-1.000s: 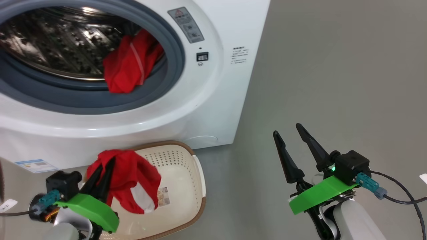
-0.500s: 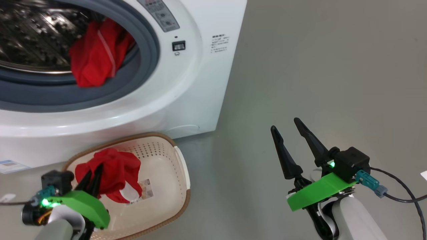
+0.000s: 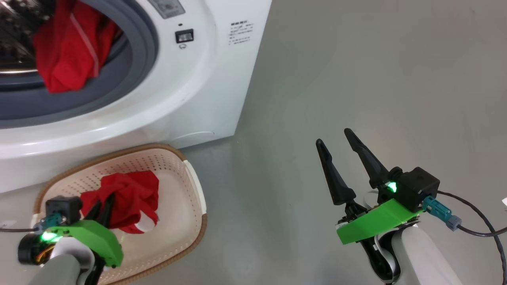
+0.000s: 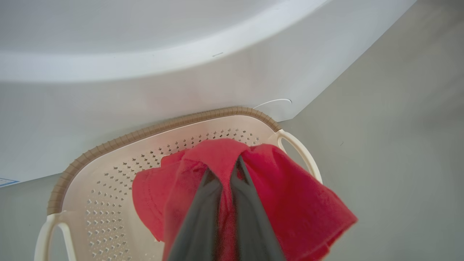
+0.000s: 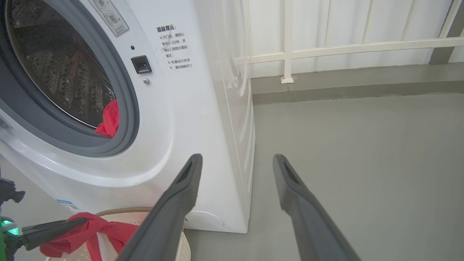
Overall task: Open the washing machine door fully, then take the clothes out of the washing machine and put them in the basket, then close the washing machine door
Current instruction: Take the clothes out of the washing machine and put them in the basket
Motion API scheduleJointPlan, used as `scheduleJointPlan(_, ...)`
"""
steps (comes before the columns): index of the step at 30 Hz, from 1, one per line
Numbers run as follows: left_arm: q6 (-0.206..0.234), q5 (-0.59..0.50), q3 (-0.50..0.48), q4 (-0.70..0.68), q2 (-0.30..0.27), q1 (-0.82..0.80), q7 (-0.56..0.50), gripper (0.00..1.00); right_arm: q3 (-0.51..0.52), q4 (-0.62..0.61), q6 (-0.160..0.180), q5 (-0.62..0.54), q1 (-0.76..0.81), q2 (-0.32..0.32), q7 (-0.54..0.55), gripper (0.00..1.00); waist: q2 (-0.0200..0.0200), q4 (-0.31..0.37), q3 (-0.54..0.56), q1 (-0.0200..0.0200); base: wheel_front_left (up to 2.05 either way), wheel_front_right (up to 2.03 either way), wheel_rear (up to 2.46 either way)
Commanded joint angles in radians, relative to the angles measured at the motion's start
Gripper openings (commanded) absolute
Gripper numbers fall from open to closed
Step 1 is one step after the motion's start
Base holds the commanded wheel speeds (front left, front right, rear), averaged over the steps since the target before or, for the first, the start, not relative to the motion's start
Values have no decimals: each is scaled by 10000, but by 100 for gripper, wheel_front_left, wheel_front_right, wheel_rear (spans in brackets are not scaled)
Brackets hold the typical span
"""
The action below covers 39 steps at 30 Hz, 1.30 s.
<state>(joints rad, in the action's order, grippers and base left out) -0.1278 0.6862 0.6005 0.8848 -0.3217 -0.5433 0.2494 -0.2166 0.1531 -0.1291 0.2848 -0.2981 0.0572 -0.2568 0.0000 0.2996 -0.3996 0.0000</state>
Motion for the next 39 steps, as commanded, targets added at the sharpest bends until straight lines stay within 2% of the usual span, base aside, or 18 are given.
scheduleJointPlan(1,-27,136,-241,177,-414,-283,123,0,-245,-322,-16,63,-95,-69,-49,100,0,182,-222,0,0,0,0)
scheduleJointPlan(13,-28,717,103,1010,-338,-543,123,0,-213,-410,-16,23,-92,-69,-49,100,0,218,-393,0,0,0,0)
scheduleJointPlan(14,-28,801,149,1063,-313,-558,123,15,-208,-397,-16,9,-95,-69,-49,100,0,197,-381,0,0,0,0)
scheduleJointPlan(15,-28,878,191,1116,-293,-576,123,45,-204,-382,-16,-2,-103,-69,-49,100,0,173,-367,0,0,0,0)
scheduleJointPlan(16,-28,940,243,1156,-276,-596,123,100,-206,-373,-16,-9,-118,-69,-49,100,0,148,-354,0,0,0,0)
scheduleJointPlan(29,-28,1442,767,488,-375,-495,124,100,-226,-105,-16,53,-215,-70,-49,100,0,-427,168,0,0,0,0)
scheduleJointPlan(39,-28,1052,138,-836,-641,8,124,100,-135,160,-16,71,-188,-70,-49,100,0,-955,800,0,0,0,0)
